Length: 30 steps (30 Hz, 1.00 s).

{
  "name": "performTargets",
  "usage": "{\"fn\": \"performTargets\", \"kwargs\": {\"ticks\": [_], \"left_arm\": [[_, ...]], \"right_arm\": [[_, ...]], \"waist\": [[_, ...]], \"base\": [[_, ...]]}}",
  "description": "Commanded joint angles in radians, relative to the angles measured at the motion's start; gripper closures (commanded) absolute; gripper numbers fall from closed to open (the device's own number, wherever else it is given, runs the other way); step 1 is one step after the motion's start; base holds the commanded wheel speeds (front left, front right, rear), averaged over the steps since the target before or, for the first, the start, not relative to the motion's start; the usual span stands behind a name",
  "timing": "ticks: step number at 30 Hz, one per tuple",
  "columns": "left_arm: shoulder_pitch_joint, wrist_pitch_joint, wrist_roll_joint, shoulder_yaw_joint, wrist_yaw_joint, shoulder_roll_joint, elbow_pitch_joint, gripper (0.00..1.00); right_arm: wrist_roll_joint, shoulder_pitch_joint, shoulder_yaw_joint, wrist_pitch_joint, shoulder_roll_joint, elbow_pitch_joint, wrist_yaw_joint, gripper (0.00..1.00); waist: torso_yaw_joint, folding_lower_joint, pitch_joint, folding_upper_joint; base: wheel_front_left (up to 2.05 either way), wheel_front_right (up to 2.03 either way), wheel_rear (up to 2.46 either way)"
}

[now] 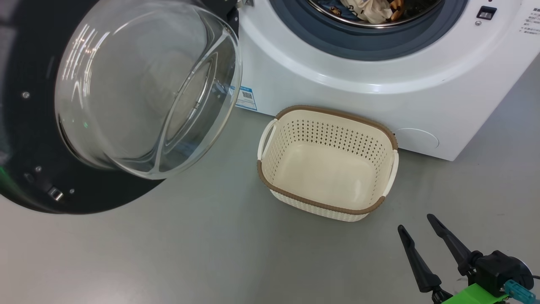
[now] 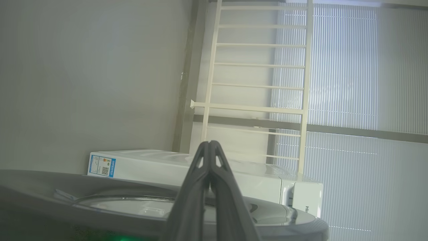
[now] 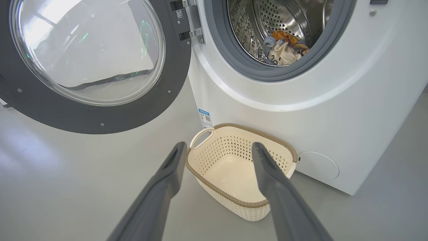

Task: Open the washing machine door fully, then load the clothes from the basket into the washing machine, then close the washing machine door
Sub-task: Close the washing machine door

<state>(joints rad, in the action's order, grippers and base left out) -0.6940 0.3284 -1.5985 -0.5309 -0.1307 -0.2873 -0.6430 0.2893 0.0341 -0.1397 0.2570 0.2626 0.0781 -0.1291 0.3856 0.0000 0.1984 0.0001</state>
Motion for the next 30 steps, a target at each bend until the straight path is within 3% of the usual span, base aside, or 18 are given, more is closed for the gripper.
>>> {"fn": "performTargets", "kwargs": {"ticks": [1, 17, 30], "left_arm": [[-0.023, 0.026, -0.005, -0.006, 0.013, -0.066, 0.011, 1.00], [0.055, 0.285, -0.061, 0.060, 0.082, -0.032, 0.067, 1.00], [0.240, 0.418, -0.090, 0.105, 0.021, 0.047, 0.340, 1.00]], "right_arm": [[-0.004, -0.024, -0.017, 0.005, 0.020, -0.025, -0.002, 0.00], [-0.008, -0.012, -0.012, 0.005, 0.017, -0.024, -0.002, 0.00], [-0.009, -0.002, -0.015, 0.005, -0.016, -0.017, -0.002, 0.00]], "waist": [[-0.001, 0.0000, -0.001, -0.0001], [0.007, 0.0000, -0.018, -0.0001], [0.005, 0.0000, -0.055, -0.0001]], "base": [[0.00, 0.00, 0.00], [0.00, 0.00, 0.00], [0.00, 0.00, 0.00]]}}
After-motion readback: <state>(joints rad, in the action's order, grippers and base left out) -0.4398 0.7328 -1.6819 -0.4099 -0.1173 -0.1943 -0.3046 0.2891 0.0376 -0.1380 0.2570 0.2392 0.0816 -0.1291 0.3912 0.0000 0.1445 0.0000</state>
